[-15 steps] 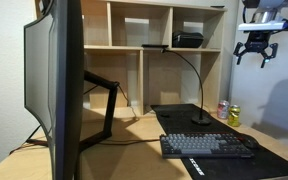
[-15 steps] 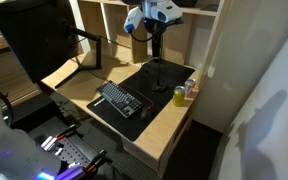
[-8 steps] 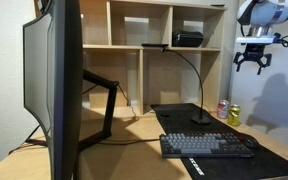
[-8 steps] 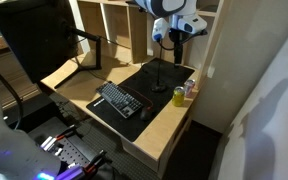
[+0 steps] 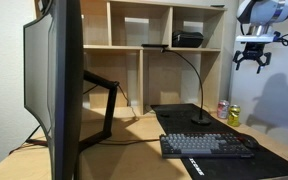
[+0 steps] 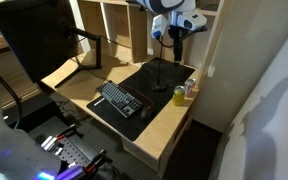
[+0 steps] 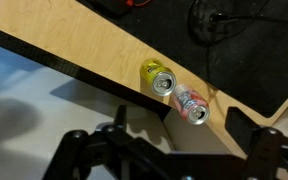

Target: Move the pink can backward

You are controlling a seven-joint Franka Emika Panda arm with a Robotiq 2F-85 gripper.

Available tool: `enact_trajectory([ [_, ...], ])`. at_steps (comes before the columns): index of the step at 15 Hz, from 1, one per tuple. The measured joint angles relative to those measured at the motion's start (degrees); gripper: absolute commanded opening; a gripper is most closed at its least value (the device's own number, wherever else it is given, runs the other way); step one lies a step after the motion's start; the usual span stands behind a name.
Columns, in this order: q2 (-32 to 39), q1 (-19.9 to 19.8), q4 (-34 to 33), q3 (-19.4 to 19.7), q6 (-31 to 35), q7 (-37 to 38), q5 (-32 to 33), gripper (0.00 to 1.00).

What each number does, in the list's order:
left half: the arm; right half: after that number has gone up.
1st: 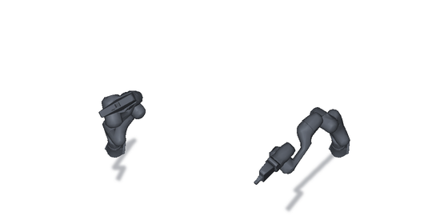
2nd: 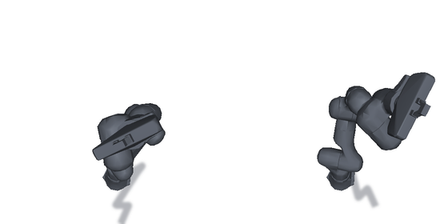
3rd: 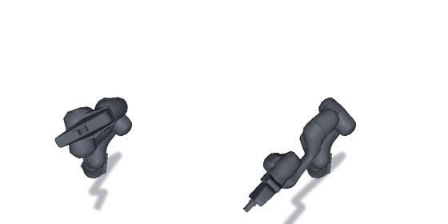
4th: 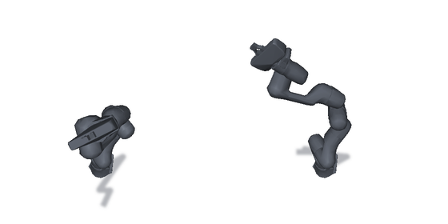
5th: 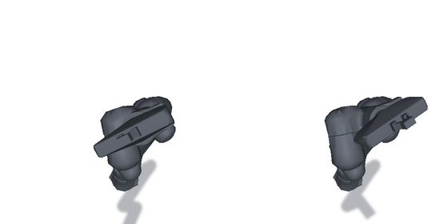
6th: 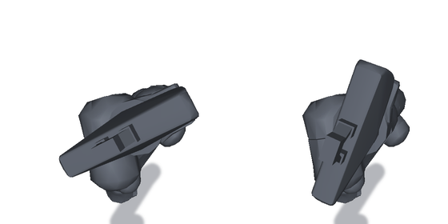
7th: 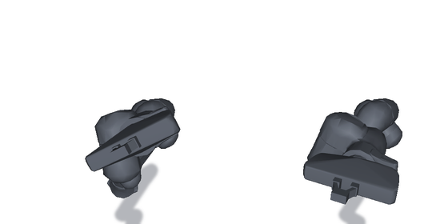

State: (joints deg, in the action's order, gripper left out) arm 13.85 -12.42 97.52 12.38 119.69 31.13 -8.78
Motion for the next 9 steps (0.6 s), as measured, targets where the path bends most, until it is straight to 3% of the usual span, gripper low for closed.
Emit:
enact_trajectory([
  [3, 2.6, 0.0, -0.5, -0.7, 6.6, -9.1, -2.1, 1.0],
  [6, 10.2, -0.6, -6.3, -1.3, 11.8, -16.3, -4.6, 1.0],
  [9, 19.3, -0.1, -15.9, -0.3, 18.4, -10.5, -1.6, 1.0],
])
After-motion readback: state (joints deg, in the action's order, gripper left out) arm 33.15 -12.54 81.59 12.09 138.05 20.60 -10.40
